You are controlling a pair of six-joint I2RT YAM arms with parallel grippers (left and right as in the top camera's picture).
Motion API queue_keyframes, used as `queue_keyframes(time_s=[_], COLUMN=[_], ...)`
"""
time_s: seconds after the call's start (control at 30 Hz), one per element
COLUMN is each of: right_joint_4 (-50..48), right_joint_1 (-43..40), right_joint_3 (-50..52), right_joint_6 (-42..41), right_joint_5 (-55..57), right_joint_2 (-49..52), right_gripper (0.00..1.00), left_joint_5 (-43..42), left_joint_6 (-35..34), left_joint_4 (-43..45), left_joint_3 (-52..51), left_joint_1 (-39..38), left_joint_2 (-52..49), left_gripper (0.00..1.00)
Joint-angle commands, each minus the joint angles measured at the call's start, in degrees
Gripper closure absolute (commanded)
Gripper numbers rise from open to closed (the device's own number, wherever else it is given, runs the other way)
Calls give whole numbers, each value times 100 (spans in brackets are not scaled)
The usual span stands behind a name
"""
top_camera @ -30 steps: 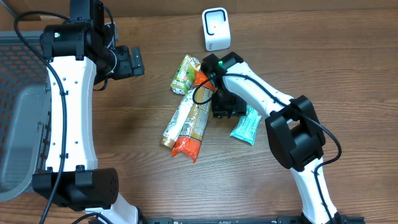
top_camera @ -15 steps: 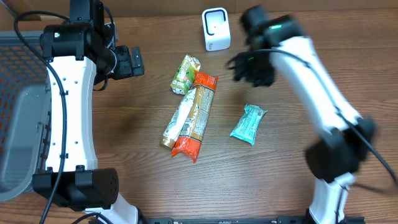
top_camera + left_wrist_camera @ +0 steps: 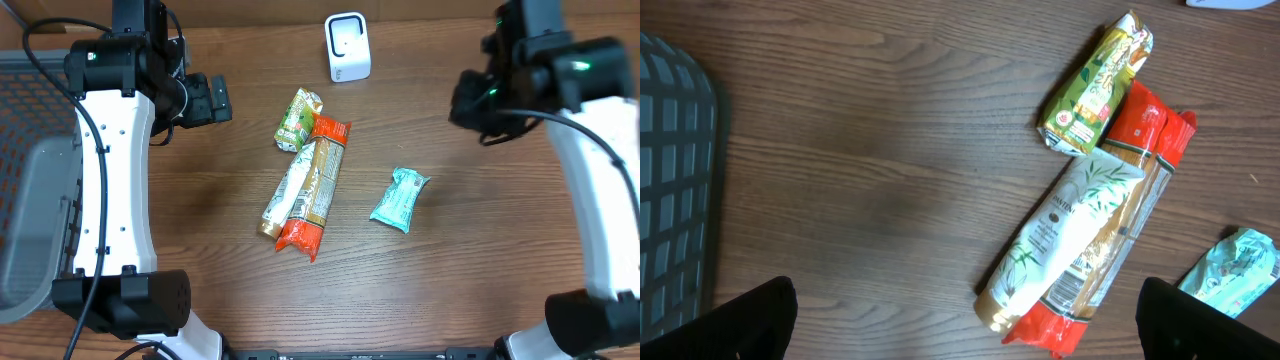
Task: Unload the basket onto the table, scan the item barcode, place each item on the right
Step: 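Lower the right gripper onto the teal tissue pack and grasp it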
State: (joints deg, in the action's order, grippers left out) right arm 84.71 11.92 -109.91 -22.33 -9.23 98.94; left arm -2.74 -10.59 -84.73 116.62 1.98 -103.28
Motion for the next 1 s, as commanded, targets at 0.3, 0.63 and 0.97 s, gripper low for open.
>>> queue_keyframes(time_s=[0.3, 0.63, 0.97], right_joint_4=[-2599, -3773, -4186], right_joint_1=[282, 407, 426], right_joint_3=[3458, 4308, 4350], right_joint_6=[-11, 313, 483], right_joint_5=[-201, -243, -240], right_joint_2=[149, 240, 765], right_gripper=[96, 96, 96], left_joint_5=[2, 2, 0], left_joint_6=[-57, -57, -57], left_joint_4=[-9, -9, -9], left_joint_3=[0, 0, 0], left_joint_1=[26, 24, 26], left_joint_2=[-61, -61, -61], left_gripper=[0, 0, 1])
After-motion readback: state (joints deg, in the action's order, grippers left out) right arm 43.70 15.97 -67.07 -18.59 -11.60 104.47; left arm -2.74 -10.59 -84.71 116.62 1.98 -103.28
